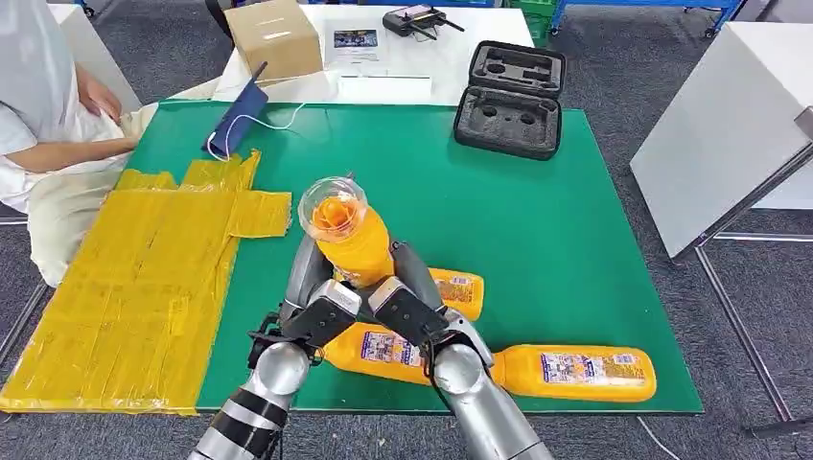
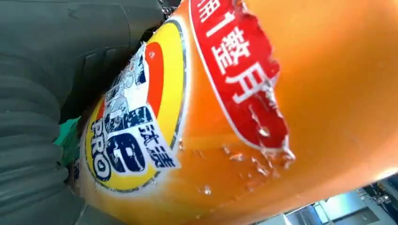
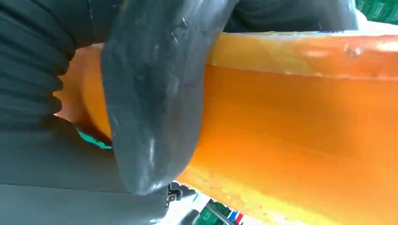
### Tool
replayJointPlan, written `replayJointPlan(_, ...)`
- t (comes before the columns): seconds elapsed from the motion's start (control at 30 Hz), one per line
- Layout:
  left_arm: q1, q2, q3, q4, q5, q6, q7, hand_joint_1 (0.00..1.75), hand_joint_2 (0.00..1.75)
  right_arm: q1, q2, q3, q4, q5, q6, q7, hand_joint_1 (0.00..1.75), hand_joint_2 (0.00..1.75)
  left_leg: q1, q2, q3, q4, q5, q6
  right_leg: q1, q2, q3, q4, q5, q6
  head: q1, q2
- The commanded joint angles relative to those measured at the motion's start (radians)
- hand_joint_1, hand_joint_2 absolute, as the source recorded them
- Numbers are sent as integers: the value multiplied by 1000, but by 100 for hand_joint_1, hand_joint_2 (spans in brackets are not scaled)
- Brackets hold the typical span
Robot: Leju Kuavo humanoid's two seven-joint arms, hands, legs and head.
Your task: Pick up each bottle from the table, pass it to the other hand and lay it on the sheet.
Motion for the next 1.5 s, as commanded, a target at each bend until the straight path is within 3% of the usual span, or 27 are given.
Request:
replayJointPlan(0.03, -67, 8, 51, 109, 6, -9, 7, 0, 175, -6, -38, 96, -19, 8, 2, -8, 175, 175, 1, 3, 5, 0, -2, -2, 1, 3, 5, -1, -1, -2, 0, 0)
replayJointPlan(0.1, -67, 6, 74, 103, 62, -47, -9, 0, 175, -4, -43, 103, -18, 15, -8, -7, 175, 175, 1, 1, 3, 0, -1, -2, 1, 1, 3, -1, -1, -1, 0, 0)
replayJointPlan(0.13, -65, 4, 83, 96, 80, -57, -14, 40, 175, -4, -43, 103, -15, 15, -8, -7, 175, 175, 1, 1, 5, 0, -2, -2, 1, 1, 5, -1, -2, -2, 0, 0)
replayJointPlan(0.17, -61, 4, 92, 82, 101, -69, -22, 175, 175, -3, -43, 100, -11, 15, -10, -6, 175, 175, 1, 1, 4, 0, -1, -2, 1, 2, 4, -1, -1, -2, 0, 0)
replayJointPlan(1.0, 28, 9, 131, -125, 216, -42, -82, 175, 175, 6, -40, 19, 15, 26, -66, 0, 175, 175, 1, 1, 3, 0, -1, -1, 1, 1, 3, -1, -1, -1, 0, 0)
replayJointPlan(1.03, 30, 11, 134, -132, 218, -39, -83, 175, 175, 9, -40, 14, 10, 25, -71, -1, 106, 175, 1, 1, 1, 0, 0, -1, 1, 0, 1, -1, 0, -1, 0, 0)
replayJointPlan(1.07, 36, 15, 137, -147, 219, -31, -86, 175, 175, 16, -39, 5, -7, 24, -78, -3, 12, 175, 1, 1, 4, 0, -1, -2, 1, 1, 4, -1, -1, -2, -1, 0)
replayJointPlan(1.1, 42, 20, 146, -164, 211, -9, -91, 175, 175, 25, -38, -7, -30, 21, -92, -7, 0, 175, 1, 0, 2, 0, -1, -1, 1, 0, 2, -1, -1, -1, 0, 0)
replayJointPlan(1.3, 39, 47, 198, -212, 218, 1, -81, 175, 175, 55, -48, -29, -116, 21, -106, -6, 0, 175, 1, 0, 3, 0, -1, -2, 1, 1, 3, -1, -1, -2, 0, 0)
replayJointPlan(1.4, 26, 63, 239, -240, 128, 106, -84, 175, 175, 70, -48, -50, -162, 12, -129, -14, 0, 175, 1, 1, 1, 0, -1, -2, 1, 1, 1, 0, -1, -2, 0, 0)
replayJointPlan(1.5, -17, 107, 281, -224, -104, 219, -11, 175, 175, 89, -55, -62, -227, 7, -147, -20, 0, 175, 1, 2, 6, 1, -3, -4, 1, 2, 6, 1, -3, -3, 0, 0)
